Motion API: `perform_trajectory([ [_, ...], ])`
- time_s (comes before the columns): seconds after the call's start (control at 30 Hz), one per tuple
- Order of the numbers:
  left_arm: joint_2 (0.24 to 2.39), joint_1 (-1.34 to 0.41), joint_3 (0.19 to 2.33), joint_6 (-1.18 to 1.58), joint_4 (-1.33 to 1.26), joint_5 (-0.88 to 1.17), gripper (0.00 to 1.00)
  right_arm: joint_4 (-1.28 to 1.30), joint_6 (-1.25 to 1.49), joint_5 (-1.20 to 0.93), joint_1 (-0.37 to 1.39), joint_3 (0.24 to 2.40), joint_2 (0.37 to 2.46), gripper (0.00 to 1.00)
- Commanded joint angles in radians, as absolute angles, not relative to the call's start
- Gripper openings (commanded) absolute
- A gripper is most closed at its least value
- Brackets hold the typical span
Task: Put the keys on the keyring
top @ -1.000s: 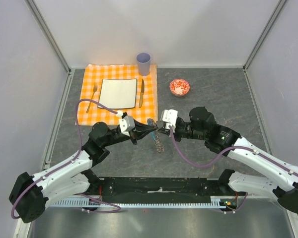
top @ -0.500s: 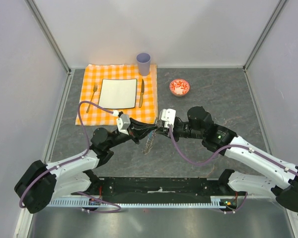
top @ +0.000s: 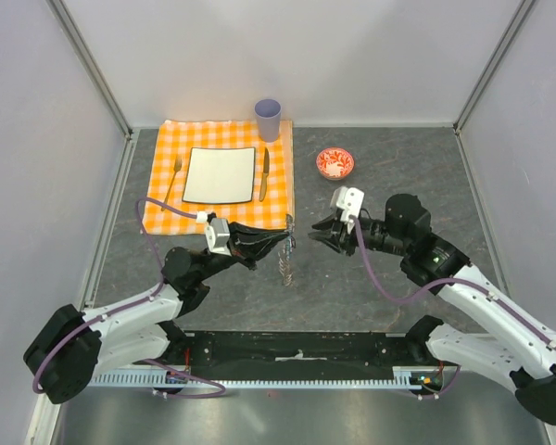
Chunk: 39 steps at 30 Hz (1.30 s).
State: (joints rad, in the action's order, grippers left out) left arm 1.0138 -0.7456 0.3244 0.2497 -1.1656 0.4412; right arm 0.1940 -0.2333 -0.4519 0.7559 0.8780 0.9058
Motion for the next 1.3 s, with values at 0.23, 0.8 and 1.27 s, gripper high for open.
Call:
perform_trajectory([
  [0.23, 1.009, -0.742, 0.322, 0.278, -1.301, 0.445, 0.02, 0.008, -0.103, -0.805, 0.627, 0.887, 0.972, 0.31],
  [0.8, 1.045, -0.744, 0.35, 0.299, -1.325, 0.497, 0.02, -0.123, -0.064, -0.899, 0.629, 0.887, 1.028, 0.19],
  [1.27, 1.046, -0.744, 0.353, 0.31, -1.351, 0.517, 0.02, -0.113, -0.081, -0.885, 0.629, 0.854, 1.046, 0.14],
])
